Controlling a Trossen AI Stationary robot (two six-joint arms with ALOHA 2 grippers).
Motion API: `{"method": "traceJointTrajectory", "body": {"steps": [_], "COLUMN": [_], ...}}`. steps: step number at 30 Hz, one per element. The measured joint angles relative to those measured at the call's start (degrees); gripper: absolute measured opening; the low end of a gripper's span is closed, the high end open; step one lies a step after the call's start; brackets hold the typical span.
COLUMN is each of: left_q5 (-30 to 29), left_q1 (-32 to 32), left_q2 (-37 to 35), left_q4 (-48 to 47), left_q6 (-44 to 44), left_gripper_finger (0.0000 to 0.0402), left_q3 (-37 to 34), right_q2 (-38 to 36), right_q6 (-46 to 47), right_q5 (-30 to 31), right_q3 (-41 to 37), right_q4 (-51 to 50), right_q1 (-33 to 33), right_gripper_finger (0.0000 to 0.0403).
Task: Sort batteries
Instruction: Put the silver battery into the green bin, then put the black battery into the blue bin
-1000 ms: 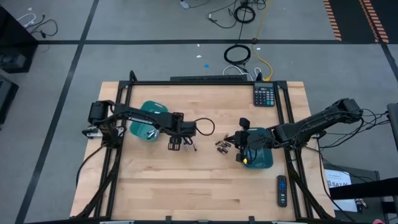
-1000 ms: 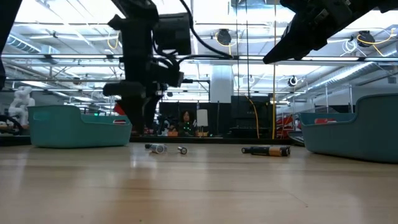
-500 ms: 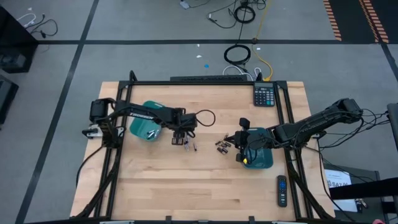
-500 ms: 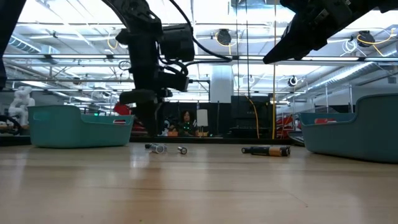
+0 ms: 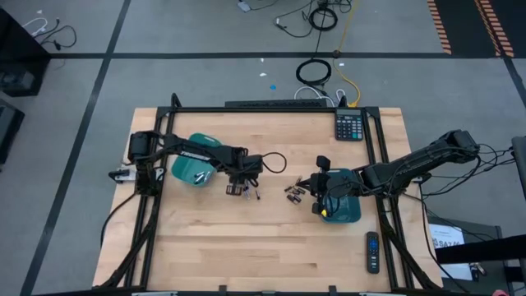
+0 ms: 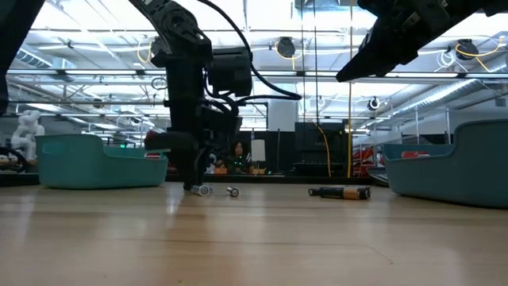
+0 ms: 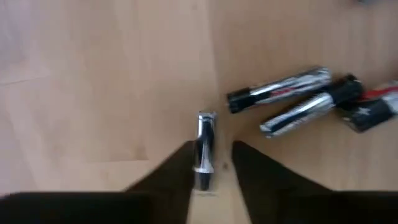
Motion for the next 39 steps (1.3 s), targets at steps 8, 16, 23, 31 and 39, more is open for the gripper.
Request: {"method": "traceJointTrajectory", "body": {"steps": [8, 16, 23, 31, 39], "left_q5": [0.33, -7.69, -8.48, -13.71, -12.98], "left_q1": [-0.67, -2.97, -4.05, -4.19, -4.72], "left_q2": [-0.68, -6.05, -11.94, -13.64, -13.71], "left_q4": [-2.22, -22.22, -38.49, -44.81, -39.85], "left_q6": [-5.73, -16.64, -32.19, -34.56, -33.11], "left_gripper_finger": [0.0020, 0.0018, 0.0037, 0.0113, 0.0124], "left_q3": [0.31, 3.88, 4.26, 4.26, 4.26], "right_q2": [-0.01, -0.01, -0.01, -0.01, -0.01], "right_q6": [-0.61, -0.30, -0.22, 0.51, 0.50], "right_q5": [0.00, 0.00, 0.00, 0.00, -0.05], "right_q3": [0.00, 0.00, 0.00, 0.00, 0.00], "right_q4": [0.33, 0.42, 0.48, 0.57, 0.51], "right_q1": [0.00, 0.00, 0.00, 0.00, 0.00], "right_gripper_finger": [0.0006, 0.0006, 0.0006, 0.0006, 0.0006]}}
